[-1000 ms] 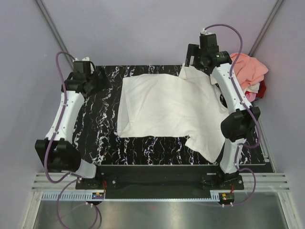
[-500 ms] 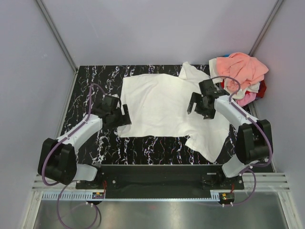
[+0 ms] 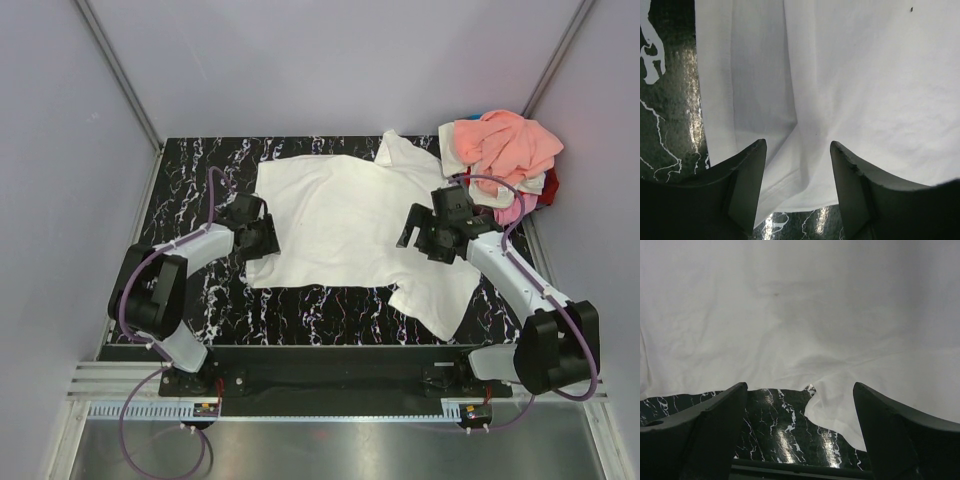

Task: Fold and stack the t-shirts
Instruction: Flatten the tshirt out

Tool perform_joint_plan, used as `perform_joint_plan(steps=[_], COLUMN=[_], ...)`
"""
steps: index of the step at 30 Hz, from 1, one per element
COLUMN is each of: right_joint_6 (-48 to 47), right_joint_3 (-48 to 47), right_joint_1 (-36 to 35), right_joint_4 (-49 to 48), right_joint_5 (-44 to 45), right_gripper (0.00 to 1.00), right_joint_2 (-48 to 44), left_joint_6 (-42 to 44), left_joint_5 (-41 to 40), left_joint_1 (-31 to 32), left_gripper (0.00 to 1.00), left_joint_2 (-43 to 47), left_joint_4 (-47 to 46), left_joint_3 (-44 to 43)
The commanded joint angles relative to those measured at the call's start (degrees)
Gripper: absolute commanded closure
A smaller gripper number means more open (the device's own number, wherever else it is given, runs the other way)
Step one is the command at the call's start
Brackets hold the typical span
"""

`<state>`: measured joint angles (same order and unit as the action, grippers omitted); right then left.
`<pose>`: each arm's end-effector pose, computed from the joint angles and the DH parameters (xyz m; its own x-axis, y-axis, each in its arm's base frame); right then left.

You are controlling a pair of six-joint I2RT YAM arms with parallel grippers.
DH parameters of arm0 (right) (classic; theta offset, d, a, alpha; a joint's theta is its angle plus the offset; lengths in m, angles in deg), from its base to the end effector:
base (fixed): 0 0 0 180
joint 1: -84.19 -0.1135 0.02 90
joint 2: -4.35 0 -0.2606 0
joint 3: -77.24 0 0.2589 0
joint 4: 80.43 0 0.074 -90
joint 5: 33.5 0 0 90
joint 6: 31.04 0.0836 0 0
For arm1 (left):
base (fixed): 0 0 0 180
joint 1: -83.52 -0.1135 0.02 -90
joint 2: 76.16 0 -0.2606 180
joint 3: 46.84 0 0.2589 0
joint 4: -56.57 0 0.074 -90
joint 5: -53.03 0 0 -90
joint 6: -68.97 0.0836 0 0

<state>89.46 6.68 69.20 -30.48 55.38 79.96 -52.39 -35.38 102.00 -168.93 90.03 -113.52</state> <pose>0.2928 0.0801 0.2140 -0.8185 0.3061 -0.4861 0.1695 0.9372 0.3049 0.3264 -0.1115 0.1241 -0.8700 -0.2577 -0.4203 -0.1435 0.9480 -0.2842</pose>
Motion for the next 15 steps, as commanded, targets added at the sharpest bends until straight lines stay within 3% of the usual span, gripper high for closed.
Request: perform_joint_plan(steps=[1,5,15], right_joint_6=[0.5,0.4,0.5], right_joint_3=[2.5,4.0,6.3], right_joint_1=[-0.4,-0.6,-0.8], right_joint_4=[-3.3,-4.9,-6.8], right_joint_5=[-1.0,-1.4,-1.5], right_gripper=[0.07,0.08,0.09], right_joint_2=[-1.5,-0.9,0.8], left_joint_6=[-0.7,-1.4,-1.7], left_joint_5=[0.7,1.1,1.0], left_joint_1=[0.0,0.1,1.0], left_gripper=[0.43,0.52,0.61], left_joint_2=[-1.0,-1.7,-2.7], left_joint_4=[-5.5,-7.5,-8.3], left_joint_3=[-1.8,-1.0,-0.3])
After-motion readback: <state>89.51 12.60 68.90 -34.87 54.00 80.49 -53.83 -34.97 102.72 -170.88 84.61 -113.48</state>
